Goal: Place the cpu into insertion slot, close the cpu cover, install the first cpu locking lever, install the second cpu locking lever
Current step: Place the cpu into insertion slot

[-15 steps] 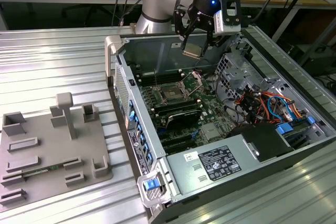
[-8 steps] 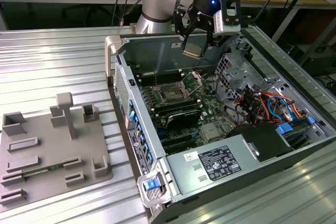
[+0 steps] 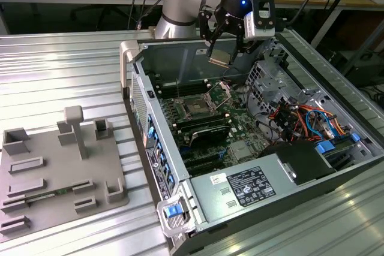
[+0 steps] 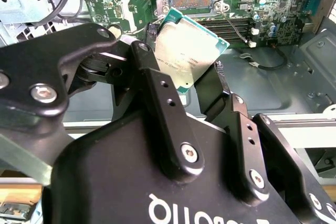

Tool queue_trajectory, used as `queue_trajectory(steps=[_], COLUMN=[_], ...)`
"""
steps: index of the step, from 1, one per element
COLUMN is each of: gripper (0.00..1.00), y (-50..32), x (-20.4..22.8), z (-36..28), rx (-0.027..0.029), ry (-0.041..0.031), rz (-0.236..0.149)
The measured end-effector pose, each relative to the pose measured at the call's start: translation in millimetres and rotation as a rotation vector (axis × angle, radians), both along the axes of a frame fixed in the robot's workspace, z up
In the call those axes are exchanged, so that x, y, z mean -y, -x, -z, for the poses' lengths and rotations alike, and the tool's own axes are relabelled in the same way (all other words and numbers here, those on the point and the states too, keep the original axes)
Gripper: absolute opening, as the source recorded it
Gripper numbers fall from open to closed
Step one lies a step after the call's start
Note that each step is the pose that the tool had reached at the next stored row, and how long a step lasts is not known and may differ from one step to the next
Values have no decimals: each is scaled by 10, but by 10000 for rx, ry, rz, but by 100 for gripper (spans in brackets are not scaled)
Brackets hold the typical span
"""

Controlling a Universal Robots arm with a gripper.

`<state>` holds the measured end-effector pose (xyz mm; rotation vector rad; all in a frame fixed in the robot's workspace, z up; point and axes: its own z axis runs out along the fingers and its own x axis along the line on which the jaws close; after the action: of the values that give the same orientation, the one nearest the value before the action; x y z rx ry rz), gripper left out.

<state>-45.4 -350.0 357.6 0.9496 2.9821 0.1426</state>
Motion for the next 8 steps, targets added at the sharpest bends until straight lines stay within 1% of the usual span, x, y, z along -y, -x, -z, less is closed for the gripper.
queue_trajectory(steps=[3, 8], gripper=[55, 55], y=[0, 0], x=[0, 0], z=[0, 0], rx=[0, 0], ry=[0, 0], rz=[19, 226])
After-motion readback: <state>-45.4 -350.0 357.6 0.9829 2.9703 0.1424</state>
